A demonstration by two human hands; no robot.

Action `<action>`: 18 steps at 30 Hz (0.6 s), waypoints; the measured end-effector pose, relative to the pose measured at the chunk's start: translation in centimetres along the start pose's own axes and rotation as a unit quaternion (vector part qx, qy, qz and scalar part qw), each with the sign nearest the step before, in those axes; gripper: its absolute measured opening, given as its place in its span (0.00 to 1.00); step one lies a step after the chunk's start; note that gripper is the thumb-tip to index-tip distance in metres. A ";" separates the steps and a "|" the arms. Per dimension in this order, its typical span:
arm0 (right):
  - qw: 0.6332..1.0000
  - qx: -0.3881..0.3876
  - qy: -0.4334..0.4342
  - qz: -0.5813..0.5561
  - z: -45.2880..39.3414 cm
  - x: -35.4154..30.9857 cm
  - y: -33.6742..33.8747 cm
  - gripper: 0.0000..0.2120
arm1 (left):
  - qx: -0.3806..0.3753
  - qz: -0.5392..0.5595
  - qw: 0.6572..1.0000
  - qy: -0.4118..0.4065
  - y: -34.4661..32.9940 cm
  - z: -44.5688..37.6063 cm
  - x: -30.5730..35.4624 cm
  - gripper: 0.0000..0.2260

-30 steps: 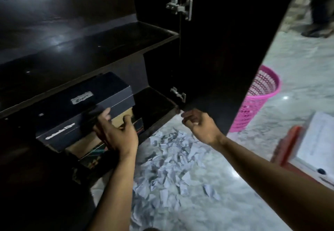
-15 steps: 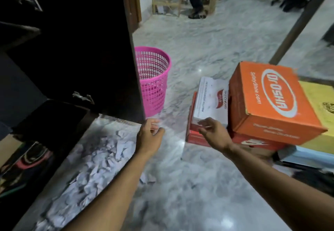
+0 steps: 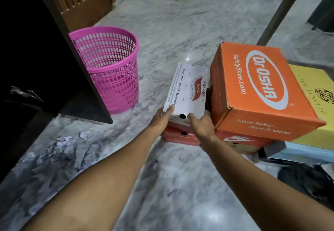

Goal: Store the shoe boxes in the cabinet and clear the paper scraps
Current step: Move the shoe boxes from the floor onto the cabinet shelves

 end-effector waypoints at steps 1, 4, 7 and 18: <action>1.000 -0.005 0.005 0.008 0.0 0.5 -0.2 0.41 | 0.012 0.011 1.000 -0.006 0.1 0.0 -0.3 0.36; 0.999 -0.023 -0.010 0.025 0.9 1.3 -0.4 0.32 | 0.050 0.051 0.997 -0.011 1.4 0.2 -1.8 0.27; 0.999 -0.036 -0.021 0.011 0.8 2.4 -0.4 0.23 | 0.044 0.066 0.997 -0.001 3.5 1.5 -3.7 0.24; 0.957 -0.172 -0.135 -0.191 4.8 4.3 -3.8 0.38 | -0.031 0.058 0.997 0.044 15.6 13.7 -10.7 0.27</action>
Point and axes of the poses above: each hand's wrist, its own z-axis away from the middle knuckle, its own y-axis out of the back of the hand, x = y × z, the point moved 5 cm from there along -z, towards the middle knuckle, and after that the axes turned 12 degrees about -z, right-handed, at the moved point
